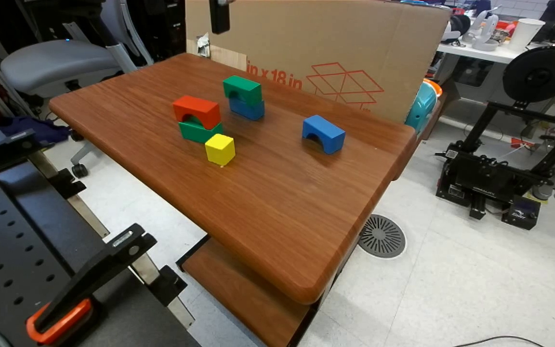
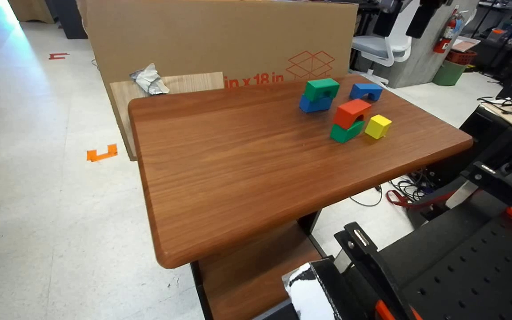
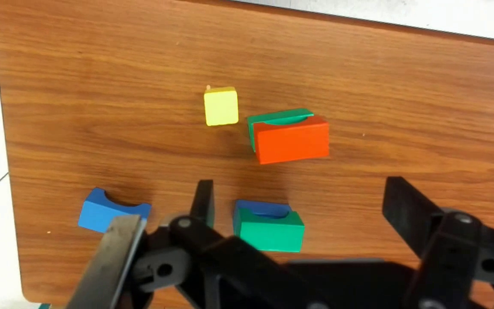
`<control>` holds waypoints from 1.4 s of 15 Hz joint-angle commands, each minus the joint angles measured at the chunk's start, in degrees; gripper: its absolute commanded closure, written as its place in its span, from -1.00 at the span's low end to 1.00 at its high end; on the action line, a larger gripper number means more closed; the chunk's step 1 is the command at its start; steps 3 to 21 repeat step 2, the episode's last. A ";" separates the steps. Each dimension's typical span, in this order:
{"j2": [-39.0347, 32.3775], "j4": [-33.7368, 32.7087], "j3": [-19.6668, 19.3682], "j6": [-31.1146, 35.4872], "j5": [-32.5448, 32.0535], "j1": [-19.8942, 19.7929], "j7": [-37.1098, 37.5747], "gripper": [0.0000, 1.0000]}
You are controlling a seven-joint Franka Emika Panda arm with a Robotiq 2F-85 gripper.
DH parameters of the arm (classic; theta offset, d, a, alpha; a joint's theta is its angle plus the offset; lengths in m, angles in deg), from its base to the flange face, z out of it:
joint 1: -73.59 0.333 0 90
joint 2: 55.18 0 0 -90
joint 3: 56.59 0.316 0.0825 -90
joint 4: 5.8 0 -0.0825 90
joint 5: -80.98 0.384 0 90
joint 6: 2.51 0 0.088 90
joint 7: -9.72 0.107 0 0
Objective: Pick up the orange object and put it on top of the green object
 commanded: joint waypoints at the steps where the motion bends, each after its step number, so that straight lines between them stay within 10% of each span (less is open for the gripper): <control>1: 0.00 0.09 -0.99 -0.17 0.22 1.08 -0.12 -1.00; 21: 0.00 0.21 -0.96 -0.17 0.22 1.09 -0.12 -1.00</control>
